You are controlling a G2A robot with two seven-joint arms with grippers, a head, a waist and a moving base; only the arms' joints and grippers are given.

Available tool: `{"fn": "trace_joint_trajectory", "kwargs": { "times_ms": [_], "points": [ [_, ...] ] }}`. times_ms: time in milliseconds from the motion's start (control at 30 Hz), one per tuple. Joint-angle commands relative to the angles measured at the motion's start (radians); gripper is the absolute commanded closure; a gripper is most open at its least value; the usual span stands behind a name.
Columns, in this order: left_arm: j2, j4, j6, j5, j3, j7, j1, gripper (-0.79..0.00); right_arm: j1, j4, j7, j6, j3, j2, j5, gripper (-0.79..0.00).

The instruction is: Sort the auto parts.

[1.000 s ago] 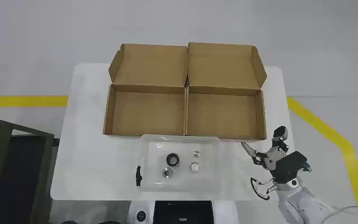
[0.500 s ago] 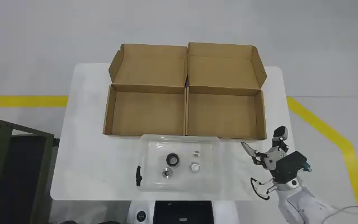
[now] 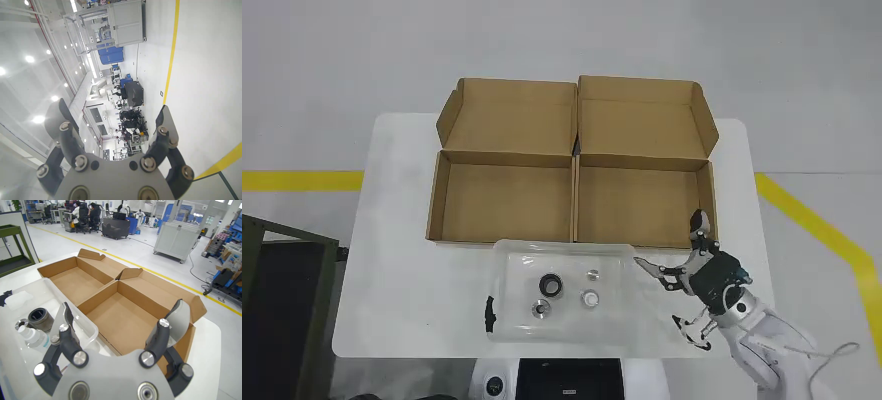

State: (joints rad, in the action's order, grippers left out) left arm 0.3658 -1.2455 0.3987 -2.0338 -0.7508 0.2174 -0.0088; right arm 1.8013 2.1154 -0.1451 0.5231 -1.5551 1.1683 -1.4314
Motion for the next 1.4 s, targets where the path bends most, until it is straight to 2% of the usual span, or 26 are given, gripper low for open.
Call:
{"fn": "trace_joint_trajectory", "kwargs": {
  "times_ms": [0, 433, 733, 967, 1367],
  "points": [
    [0.000, 0.000, 0.000, 0.000, 0.000, 0.000, 0.000, -0.785, -0.021, 0.010, 0.041, 0.045, 0.023, -0.002, -0.001, -0.785],
    [0.000, 0.000, 0.000, 0.000, 0.000, 0.000, 0.000, -0.785, -0.119, 0.022, 0.255, 0.239, 0.189, -0.012, -0.048, -0.785],
    [0.000, 0.000, 0.000, 0.000, 0.000, 0.000, 0.000, -0.785, -0.122, 0.039, 0.339, 0.305, 0.249, -0.023, -0.103, -0.785],
    [0.000, 0.000, 0.000, 0.000, 0.000, 0.000, 0.000, -0.785, -0.124, 0.034, 0.398, 0.326, 0.279, -0.030, -0.134, -0.785],
    [0.000, 0.000, 0.000, 0.000, 0.000, 0.000, 0.000, -0.785, -0.144, -0.014, 0.422, 0.308, 0.303, -0.039, -0.129, -0.785]
  ]
}}
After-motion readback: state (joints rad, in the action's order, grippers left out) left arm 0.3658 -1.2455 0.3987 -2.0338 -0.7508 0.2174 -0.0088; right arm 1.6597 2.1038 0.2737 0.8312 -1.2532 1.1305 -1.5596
